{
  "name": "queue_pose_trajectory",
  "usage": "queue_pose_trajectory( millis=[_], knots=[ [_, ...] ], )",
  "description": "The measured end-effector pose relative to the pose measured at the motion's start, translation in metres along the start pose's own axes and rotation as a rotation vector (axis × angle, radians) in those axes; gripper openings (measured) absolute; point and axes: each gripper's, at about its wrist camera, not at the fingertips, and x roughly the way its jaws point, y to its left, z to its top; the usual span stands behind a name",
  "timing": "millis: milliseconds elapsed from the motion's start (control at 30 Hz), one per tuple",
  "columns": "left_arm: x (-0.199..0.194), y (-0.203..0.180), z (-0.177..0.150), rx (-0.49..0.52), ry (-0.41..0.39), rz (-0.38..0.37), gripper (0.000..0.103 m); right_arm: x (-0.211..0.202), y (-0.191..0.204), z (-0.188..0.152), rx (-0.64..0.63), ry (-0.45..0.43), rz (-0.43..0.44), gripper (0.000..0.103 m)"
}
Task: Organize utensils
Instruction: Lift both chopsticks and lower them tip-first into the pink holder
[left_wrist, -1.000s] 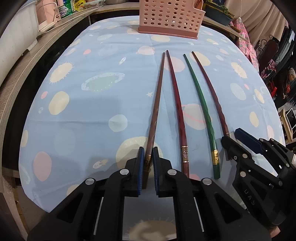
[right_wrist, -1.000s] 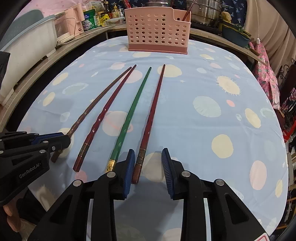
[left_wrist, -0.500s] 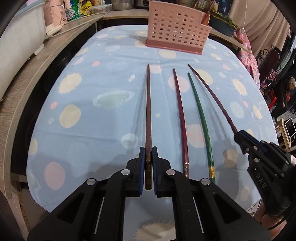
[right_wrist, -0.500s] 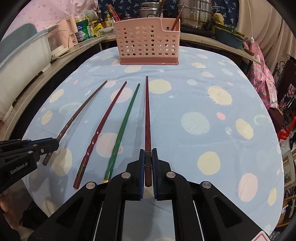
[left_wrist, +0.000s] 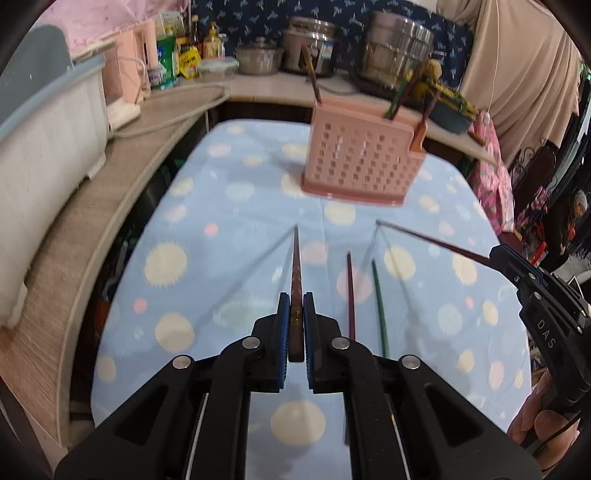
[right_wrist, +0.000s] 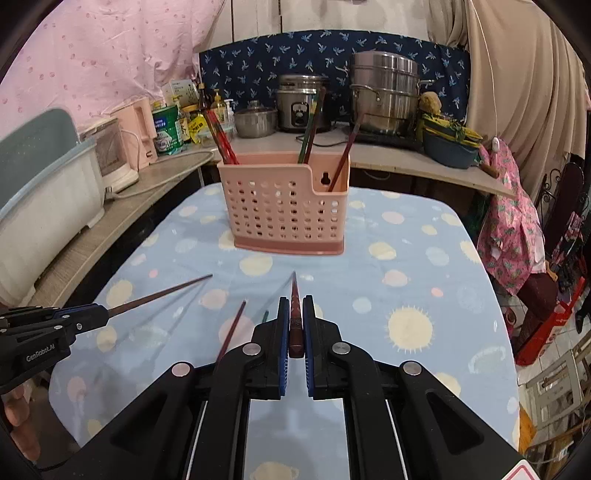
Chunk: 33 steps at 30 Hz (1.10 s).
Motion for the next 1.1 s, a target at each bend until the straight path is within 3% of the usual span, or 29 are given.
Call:
queue_pose_trajectory(
  millis=[300,600,1100],
  knots=[
    [-0.018,0.001,0.067,-0.026,-0.123,-0.001,0.007,0.008,-0.001,0.062,0.014,-0.090,0.039,0.007],
    [-0.025,-0.001,0.129,-0.065,-0.186,-0.026,0.007,0.011,-0.003,0.121,0.020,-0.162,0.071,0.007],
    [-0.077,-0.025,0.232,-0.063,-0.401,-0.071,0.007,-0.006,-0.005,0.242,0.041,-0.360,0.115,0.007]
  ],
)
